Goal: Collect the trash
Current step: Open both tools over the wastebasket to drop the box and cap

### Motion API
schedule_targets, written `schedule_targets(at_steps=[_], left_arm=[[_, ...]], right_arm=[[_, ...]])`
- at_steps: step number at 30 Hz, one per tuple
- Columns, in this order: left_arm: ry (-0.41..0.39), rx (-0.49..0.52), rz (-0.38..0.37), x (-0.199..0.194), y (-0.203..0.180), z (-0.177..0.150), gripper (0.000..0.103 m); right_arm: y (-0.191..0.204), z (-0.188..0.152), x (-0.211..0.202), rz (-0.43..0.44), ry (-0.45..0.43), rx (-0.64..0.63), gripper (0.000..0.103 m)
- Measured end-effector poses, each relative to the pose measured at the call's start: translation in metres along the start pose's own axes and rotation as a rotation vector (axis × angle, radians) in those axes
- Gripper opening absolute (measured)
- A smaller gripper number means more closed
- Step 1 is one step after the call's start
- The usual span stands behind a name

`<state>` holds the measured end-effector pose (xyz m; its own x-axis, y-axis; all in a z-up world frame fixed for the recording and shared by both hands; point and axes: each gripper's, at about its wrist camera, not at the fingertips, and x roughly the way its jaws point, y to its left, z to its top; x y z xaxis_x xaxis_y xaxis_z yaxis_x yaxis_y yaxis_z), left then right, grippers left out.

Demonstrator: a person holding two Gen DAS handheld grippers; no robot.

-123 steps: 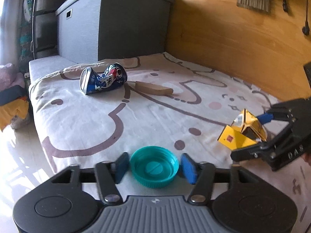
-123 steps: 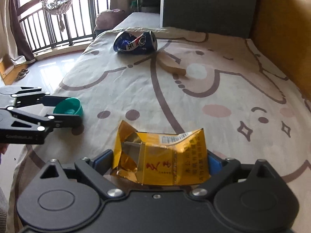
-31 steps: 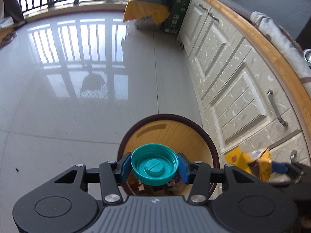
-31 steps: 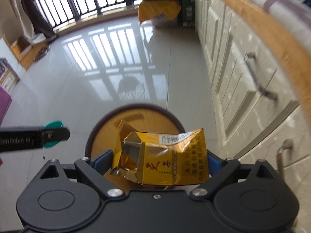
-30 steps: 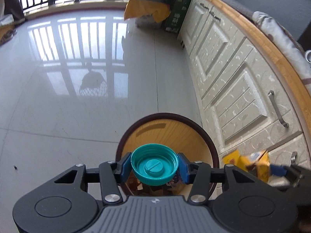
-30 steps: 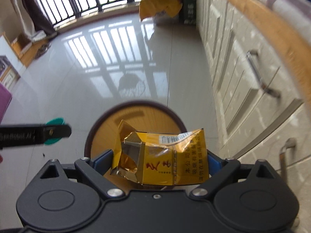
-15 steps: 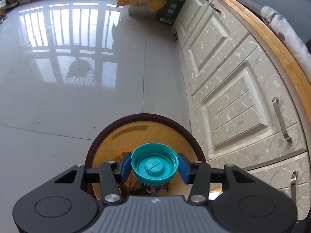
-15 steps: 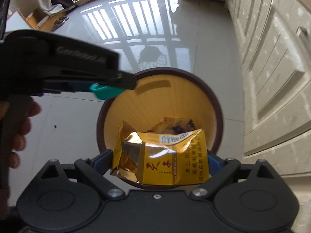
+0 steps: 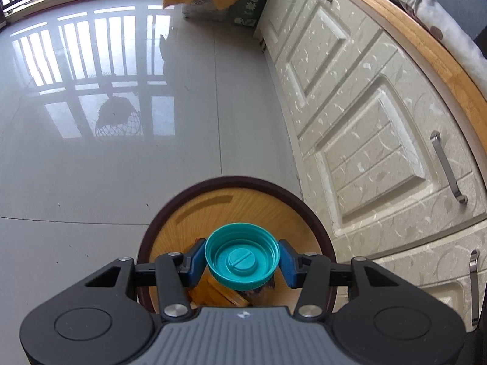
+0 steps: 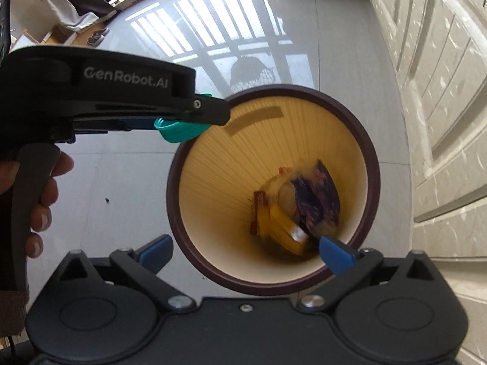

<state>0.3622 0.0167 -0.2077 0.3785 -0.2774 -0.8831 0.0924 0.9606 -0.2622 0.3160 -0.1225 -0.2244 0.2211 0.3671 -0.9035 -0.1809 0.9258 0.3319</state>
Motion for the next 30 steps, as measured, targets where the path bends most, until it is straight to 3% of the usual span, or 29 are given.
schedule_targets(at_steps=[10, 11, 16, 30], left_arm=[[0.017, -0.027, -0.006, 0.015, 0.003, -0.01, 0.052], [0.01, -0.039, -0.001, 0.016, 0.004, -0.009, 0.061], [0.001, -0.049, 0.021, 0.015, 0.007, -0.009, 0.082], [0.068, 0.05, 0.098, 0.001, 0.01, -0.029, 0.088]], right_arm=[[-0.003, -0.002, 0.002, -0.03, 0.063, -0.032, 0.103], [-0.002, -0.003, 0.002, -0.031, 0.065, -0.034, 0.103], [-0.003, -0.003, 0.001, -0.048, 0.064, -0.043, 0.103], [0.0, -0.01, -0.005, -0.099, 0.055, -0.106, 0.103]])
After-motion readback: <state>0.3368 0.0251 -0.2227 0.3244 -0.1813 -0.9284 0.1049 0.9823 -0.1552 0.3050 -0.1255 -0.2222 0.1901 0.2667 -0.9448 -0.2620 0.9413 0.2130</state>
